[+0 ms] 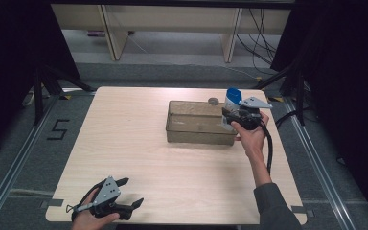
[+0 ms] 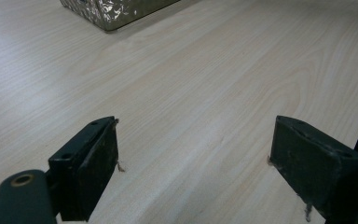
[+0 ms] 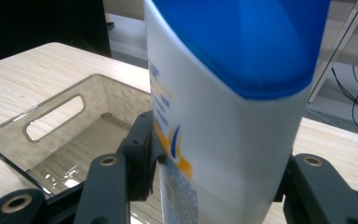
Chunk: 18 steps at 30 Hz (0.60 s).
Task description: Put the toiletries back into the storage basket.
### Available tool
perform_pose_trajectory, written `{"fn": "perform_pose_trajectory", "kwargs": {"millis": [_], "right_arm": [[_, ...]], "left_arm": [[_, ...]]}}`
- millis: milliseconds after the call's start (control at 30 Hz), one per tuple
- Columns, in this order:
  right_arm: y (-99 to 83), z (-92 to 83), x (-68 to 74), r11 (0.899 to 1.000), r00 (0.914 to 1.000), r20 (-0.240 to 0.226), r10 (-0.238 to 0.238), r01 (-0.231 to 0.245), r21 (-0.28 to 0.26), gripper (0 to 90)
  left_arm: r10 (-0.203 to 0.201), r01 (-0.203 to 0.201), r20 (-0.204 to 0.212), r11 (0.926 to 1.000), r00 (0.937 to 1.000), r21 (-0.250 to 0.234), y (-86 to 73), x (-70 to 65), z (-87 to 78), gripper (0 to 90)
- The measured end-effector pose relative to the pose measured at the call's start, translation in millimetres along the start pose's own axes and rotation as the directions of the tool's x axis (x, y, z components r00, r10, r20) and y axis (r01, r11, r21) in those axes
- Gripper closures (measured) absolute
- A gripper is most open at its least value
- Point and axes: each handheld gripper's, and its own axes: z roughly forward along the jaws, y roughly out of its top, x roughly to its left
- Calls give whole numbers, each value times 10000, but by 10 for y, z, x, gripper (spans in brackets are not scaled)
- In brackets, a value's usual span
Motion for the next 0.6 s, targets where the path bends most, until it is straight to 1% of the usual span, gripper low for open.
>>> {"fn": "perform_pose_trajectory", "kwargs": {"millis": [33, 67, 133, 167, 200, 233, 267, 300, 333, 367, 400, 433, 467, 500, 533, 567, 600], "right_arm": [[-10, 13, -8, 10000, 9999, 108, -91, 91, 13, 513], [-21, 30, -18, 9998, 9998, 94, -184, 183, 53, 513], [-70, 78, -3, 9997, 9997, 55, 234, -234, 79, 514], [-70, 78, -3, 9997, 9997, 55, 234, -234, 79, 514], [-84, 84, -5, 9998, 9998, 117, 186, -187, 98, 514], [-134, 122, -1, 9997, 9997, 130, 225, -226, 117, 515], [-134, 122, -1, 9997, 9997, 130, 225, -226, 117, 515], [-142, 129, -19, 10000, 9999, 116, 40, -41, 91, 515], [-173, 146, -22, 9998, 9999, 59, 162, -163, 136, 515], [-197, 149, -8, 9989, 9991, 145, 409, -412, 224, 516], [-217, 164, -18, 9992, 9993, 166, 347, -351, 196, 516], [-240, 175, -26, 9992, 9993, 211, 317, -322, 234, 516], [-251, 182, -33, 9990, 9993, 70, 373, -375, 249, 516], [-265, 186, -46, 9996, 9998, 123, 151, -154, 229, 516], [-298, 205, -26, 9995, 9992, 261, 294, -296, 107, 517], [-306, 208, -43, 9997, 9998, 189, 48, -52, 228, 517], [-306, 208, -43, 9997, 9998, 189, 48, -52, 228, 517]], "left_arm": [[-21, 21, -33, 10000, 10000, 39, 2, -4, -5, 147], [-18, 18, -27, 10000, 10000, 31, 1, -3, -6, 147], [17, -17, 5, 10000, 10000, 32, -1, 5, -1, 147], [17, -17, 5, 10000, 10000, 32, -1, 5, -1, 146], [129, -129, -23, 9999, 9999, 109, 1, 11, -4, 146], [-44, 44, 25, 10000, 10000, -3, -1, -5, 0, 147], [-44, 44, 25, 10000, 10000, -3, -1, -5, 0, 146], [-30, 30, -11, 10000, 10000, 46, 0, -5, -5, 146], [-32, 32, -21, 10000, 10000, 28, 1, -4, -5, 146], [-19, 19, -29, 10000, 10000, 23, 1, -2, -4, 146], [-28, 28, 12, 10000, 10000, -15, -1, -1, 2, 147], [71, -71, -17, 9999, 10000, 78, 0, 5, -2, 146], [37, -37, 3, 10000, 10000, 59, 0, 2, 1, 146], [16, -16, 0, 10000, 10000, 73, -1, 0, 2, 146], [22, -22, -7, 10000, 10000, 79, -1, 1, 2, 147], [-16, 16, -6, 10000, 10000, 37, -2, -2, 5, 147], [-16, 16, -6, 10000, 10000, 37, -2, -2, 5, 146]]}}
